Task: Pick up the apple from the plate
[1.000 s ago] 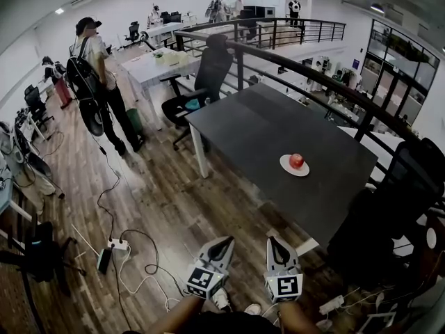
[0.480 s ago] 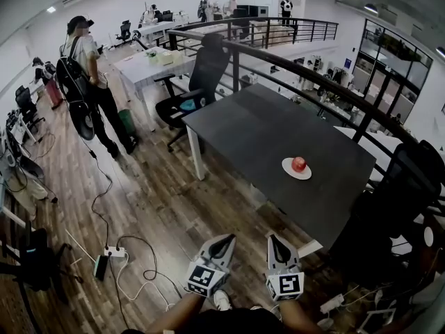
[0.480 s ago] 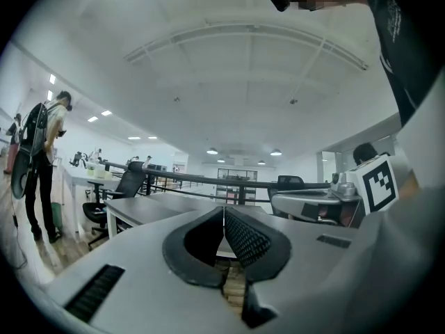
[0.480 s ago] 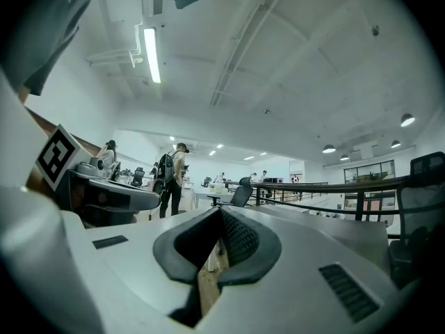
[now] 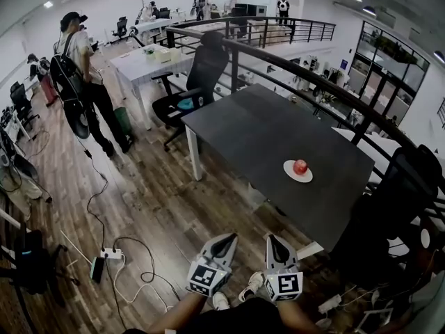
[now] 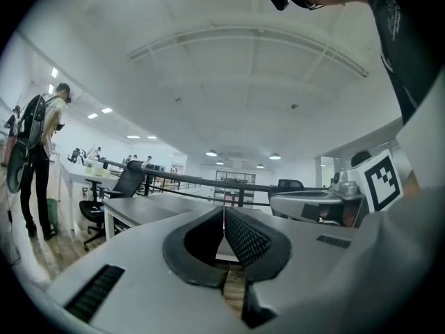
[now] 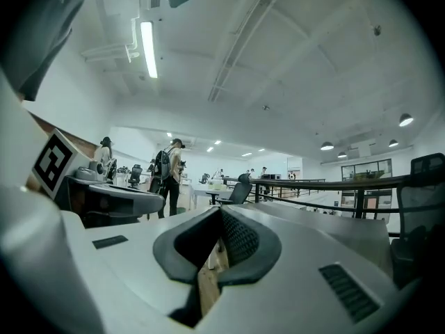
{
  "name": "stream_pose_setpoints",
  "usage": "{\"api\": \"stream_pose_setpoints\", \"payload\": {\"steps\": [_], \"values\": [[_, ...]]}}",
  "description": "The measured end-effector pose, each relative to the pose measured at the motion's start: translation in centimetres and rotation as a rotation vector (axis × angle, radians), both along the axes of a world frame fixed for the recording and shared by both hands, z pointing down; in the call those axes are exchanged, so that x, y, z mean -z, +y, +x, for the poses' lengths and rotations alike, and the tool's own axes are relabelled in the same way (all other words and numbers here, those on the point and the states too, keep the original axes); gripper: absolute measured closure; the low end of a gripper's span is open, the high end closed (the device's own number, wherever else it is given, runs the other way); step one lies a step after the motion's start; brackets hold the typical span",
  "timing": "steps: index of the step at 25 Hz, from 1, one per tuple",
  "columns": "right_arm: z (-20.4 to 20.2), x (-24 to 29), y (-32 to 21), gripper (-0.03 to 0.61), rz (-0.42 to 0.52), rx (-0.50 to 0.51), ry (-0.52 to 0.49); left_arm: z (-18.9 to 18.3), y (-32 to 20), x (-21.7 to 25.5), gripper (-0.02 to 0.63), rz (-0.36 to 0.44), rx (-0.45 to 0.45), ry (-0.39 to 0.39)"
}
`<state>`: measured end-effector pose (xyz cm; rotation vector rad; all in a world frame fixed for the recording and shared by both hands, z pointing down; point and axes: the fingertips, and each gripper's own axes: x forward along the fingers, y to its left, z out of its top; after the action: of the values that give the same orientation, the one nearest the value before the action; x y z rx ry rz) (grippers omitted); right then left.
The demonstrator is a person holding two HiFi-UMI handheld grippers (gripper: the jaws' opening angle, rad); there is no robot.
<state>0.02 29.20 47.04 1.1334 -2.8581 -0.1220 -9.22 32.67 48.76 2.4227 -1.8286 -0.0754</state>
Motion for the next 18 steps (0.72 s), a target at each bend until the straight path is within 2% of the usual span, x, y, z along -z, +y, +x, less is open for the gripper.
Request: {"api": "stream_pose_setpoints", "payload": {"steps": [4, 9, 18], "values": [[-0.5, -0.8, -0.4, 0.554, -0.008, 0.009, 0.001, -0.5, -0.8, -0.6, 0.588, -0.009, 0.016, -0.001], [-0.4, -1.5, -2.4, 0.554, -0.024, 0.000, -0.009, 0.2, -2.5, -1.0, 0.588, -0.029, -0.015, -0.019], [-0.4, -1.6, -8.5, 0.554, -0.031, 0.008, -0.026, -0.3, -8.3, -0.6, 0.588, -0.031, -0.017, -0.043]]}}
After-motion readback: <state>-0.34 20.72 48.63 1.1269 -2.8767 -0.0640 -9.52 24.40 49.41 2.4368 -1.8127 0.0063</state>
